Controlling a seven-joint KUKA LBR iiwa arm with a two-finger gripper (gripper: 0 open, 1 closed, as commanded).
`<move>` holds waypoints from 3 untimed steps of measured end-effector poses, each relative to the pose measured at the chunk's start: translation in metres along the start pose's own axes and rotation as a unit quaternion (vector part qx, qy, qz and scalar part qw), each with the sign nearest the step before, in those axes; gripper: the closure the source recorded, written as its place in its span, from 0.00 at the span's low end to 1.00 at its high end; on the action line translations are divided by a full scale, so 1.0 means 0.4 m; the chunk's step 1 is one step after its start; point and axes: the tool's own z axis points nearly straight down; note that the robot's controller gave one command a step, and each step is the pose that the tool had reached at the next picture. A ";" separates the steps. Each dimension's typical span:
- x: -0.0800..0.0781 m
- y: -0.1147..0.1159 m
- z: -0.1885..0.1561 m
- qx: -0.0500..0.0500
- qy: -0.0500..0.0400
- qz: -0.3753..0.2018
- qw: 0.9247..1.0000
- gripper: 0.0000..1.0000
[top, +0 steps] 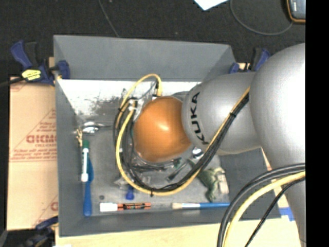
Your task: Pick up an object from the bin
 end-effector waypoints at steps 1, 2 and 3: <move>-0.035 0.030 0.000 0.000 0.001 -0.049 0.999 1.00; 0.133 -0.011 -0.244 -0.002 0.000 -0.150 0.989 1.00; 0.074 0.025 -0.063 0.000 -0.002 -0.080 0.997 1.00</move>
Offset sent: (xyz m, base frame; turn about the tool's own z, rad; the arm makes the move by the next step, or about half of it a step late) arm -0.0154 -0.0747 0.1219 -0.3299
